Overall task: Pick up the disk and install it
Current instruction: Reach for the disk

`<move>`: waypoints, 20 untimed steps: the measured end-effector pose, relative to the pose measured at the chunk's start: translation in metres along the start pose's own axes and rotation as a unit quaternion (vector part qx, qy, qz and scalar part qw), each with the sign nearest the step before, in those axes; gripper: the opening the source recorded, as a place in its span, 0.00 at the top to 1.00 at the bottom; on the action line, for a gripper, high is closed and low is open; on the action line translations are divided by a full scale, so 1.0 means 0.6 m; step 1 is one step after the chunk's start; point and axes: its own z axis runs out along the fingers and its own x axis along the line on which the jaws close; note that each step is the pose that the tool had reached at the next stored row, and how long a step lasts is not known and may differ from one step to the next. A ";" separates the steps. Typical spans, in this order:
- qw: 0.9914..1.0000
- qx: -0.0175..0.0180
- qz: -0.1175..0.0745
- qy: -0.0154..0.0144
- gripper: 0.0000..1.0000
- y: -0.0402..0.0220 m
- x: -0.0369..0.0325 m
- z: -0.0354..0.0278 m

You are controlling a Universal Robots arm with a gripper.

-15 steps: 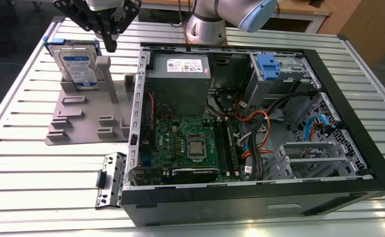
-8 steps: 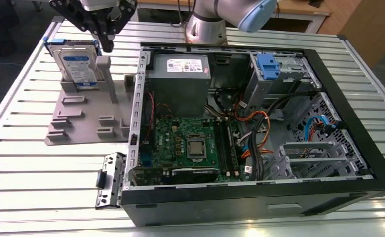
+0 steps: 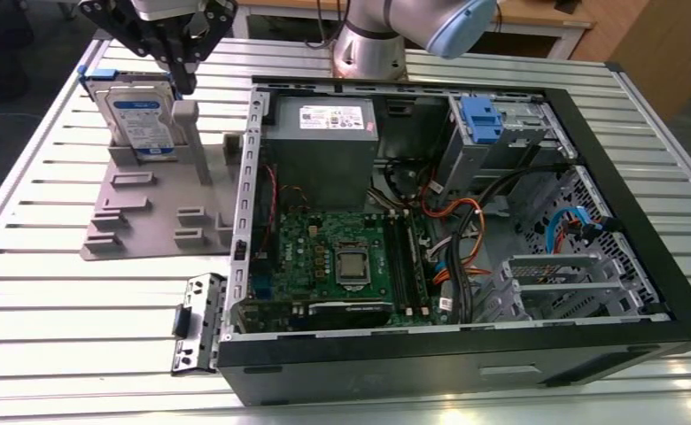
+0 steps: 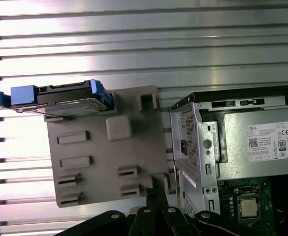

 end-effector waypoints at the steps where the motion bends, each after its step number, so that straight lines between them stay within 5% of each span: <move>1: 1.000 0.000 0.000 0.000 0.90 0.000 0.001 0.000; 20: 1.000 0.000 0.000 0.000 0.90 -0.002 0.029 0.002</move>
